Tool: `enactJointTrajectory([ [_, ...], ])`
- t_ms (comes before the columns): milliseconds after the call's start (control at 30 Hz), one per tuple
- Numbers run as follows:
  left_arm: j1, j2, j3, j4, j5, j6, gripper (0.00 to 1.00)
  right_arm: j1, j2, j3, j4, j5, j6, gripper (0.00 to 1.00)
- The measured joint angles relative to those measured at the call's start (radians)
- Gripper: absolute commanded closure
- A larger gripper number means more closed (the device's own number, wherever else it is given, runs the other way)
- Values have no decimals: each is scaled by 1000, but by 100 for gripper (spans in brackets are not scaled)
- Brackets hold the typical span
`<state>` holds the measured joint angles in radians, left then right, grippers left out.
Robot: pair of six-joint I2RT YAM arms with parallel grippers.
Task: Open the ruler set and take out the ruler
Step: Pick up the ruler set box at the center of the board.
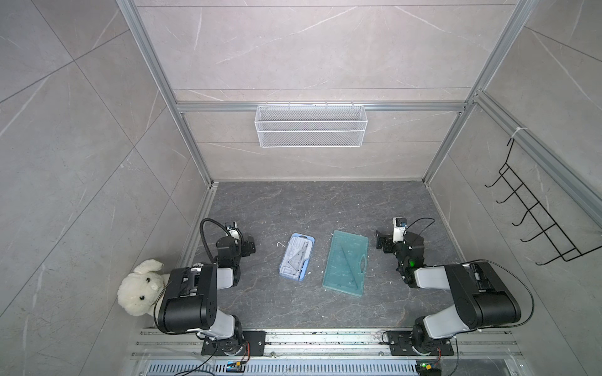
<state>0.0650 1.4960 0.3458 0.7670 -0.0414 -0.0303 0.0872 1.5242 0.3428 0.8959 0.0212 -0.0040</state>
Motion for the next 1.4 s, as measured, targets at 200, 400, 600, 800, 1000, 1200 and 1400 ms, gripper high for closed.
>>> enactJointTrajectory([
  [200, -19, -48, 87, -189, -39, -4, 0, 5, -79, 12, -112, 50, 8, 1],
  [400, -26, -298, 367, -512, -80, -312, 1, 2, -279, 394, -691, 164, 271, 2],
  [600, -298, -274, 662, -749, -68, -421, 8, -2, -220, 762, -1157, 153, 410, 3],
  [800, -873, -39, 887, -1052, -181, -381, 12, -10, -242, 713, -1495, 198, 486, 3],
  [1000, -1173, 274, 1142, -1325, -275, -367, 13, -60, -328, 704, -1660, 269, 539, 4],
  [1200, -1275, 494, 1346, -1467, -208, -366, 14, -128, -354, 684, -1729, 342, 618, 3],
  [1400, -1284, 639, 1481, -1502, -80, -368, 19, -159, -376, 663, -1757, 392, 657, 2],
])
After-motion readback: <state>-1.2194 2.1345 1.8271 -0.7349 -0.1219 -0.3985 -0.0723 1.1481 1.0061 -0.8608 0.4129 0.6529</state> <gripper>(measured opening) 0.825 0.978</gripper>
